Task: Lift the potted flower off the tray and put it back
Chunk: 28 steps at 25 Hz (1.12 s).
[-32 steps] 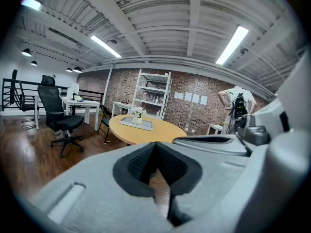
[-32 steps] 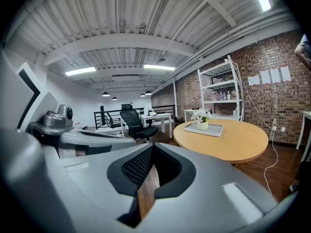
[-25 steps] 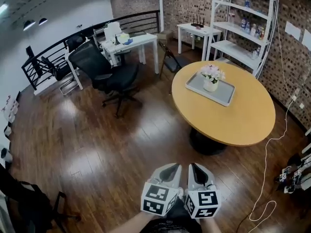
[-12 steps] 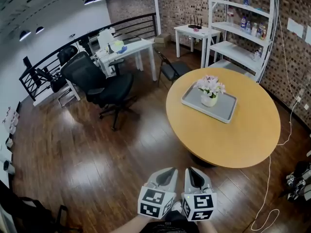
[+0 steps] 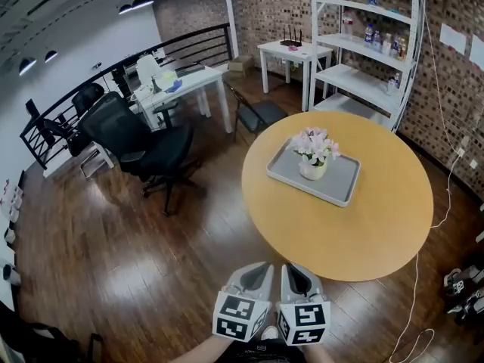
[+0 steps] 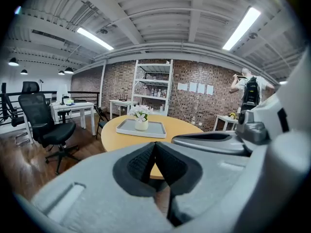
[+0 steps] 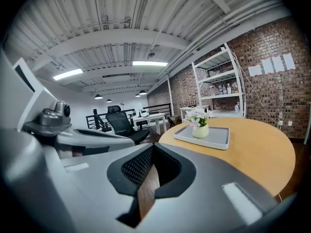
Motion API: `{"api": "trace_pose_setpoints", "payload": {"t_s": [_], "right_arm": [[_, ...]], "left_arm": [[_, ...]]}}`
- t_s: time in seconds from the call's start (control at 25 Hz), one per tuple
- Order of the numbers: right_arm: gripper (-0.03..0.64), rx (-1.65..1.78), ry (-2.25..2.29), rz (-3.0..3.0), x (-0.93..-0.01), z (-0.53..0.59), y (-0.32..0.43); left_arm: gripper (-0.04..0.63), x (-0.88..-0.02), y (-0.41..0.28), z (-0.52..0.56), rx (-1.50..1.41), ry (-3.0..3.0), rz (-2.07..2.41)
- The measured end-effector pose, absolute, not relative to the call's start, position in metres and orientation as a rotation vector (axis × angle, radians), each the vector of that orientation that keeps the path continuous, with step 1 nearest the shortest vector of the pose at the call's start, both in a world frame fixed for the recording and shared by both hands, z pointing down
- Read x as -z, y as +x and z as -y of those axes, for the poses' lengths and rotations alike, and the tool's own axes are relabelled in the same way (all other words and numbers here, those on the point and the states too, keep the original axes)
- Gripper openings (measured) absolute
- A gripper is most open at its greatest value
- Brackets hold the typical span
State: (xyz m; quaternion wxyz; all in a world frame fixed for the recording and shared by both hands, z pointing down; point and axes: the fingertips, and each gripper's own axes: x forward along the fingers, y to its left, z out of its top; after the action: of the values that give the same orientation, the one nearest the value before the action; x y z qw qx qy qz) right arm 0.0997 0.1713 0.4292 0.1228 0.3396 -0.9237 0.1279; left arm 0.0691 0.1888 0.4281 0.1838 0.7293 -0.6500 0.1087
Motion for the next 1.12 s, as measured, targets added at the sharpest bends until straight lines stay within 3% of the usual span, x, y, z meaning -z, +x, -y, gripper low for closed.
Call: {"api": "trace_pose_setpoints", "payload": {"t_s": [1.12], "right_arm": [[0.002,-0.408,1.277,2.508,-0.46,0.042,0.02]], "left_arm": [[0.003,-0.46,-0.017,0.036,-0.372,2.227,1.561]]}}
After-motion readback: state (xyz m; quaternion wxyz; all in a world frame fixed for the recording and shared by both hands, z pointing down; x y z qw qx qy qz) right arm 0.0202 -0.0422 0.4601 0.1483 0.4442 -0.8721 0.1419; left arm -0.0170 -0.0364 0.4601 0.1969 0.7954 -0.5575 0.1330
